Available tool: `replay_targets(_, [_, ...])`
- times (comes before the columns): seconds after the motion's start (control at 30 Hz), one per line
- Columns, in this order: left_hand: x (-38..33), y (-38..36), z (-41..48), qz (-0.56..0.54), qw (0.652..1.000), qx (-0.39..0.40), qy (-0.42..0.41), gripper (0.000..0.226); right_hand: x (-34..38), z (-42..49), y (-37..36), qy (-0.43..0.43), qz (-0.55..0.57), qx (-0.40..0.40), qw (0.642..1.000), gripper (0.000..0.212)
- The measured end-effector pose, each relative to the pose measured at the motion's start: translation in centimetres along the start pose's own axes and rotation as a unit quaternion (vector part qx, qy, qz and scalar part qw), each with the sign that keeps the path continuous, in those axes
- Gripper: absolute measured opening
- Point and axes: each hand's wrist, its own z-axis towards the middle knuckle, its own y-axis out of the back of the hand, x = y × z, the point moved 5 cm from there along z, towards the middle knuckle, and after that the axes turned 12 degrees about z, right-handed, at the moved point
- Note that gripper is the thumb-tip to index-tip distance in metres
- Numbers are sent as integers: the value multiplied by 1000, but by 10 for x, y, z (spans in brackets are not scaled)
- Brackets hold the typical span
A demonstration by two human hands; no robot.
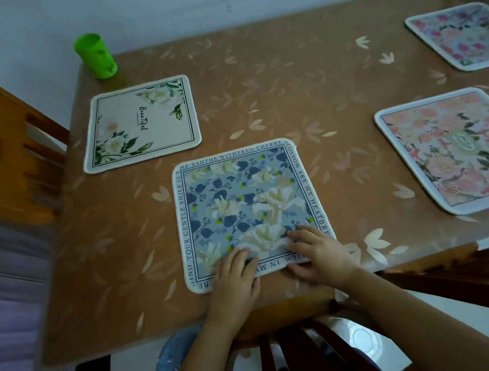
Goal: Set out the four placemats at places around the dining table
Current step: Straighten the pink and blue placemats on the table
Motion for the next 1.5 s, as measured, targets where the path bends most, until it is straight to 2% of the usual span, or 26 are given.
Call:
replay_targets(0.07, [5, 3, -4, -17, 999, -28, -3, 38, 1, -1, 0, -6, 7, -6, 1000, 29])
replay_targets(0.17, [18, 6, -11, -79, 994, -59, 48, 34, 4, -7, 0, 4, -3, -17, 1000, 29])
replay_targets(0.33, [27, 8, -12, -144, 984, -78, 69, 22, 1, -16, 1, 5, 0, -26, 1000, 29])
replay_targets(0.5, [22, 9, -11, -141, 986, -63, 68, 21, 3, -14, 8, 3, 7, -22, 1000, 11])
replay_targets(0.6, [20, 10, -10, -149, 985, -52, 74, 21, 9, -11, 13, 4, 0, -28, 1000, 14])
replay_targets(0.77, [3, 5, 2, -162, 985, -32, 58, 17, -6, -17, 29, -65, 5, -46, 997, 4])
replay_targets(0.97, [-23, -2, 26, -178, 983, -45, 26, 15, -26, -29, 50, -82, 0, -47, 996, 4])
replay_targets(1.2, [-41, -6, 42, -168, 985, -29, 5, 17, -36, -36, 65, -81, -42, -73, 993, 20])
replay_targets(1.3, [-42, -6, 40, -153, 988, -23, 4, 19, -40, -40, 59, -100, -35, -64, 992, 17])
replay_targets(1.4, [-43, -5, 40, -142, 990, -23, -6, 21, -46, -42, 53, -130, -28, -58, 989, 4])
replay_targets(1.5, [-43, -7, 40, -142, 990, -24, -6, 20, -52, -42, 50, -159, -30, -36, 986, 12])
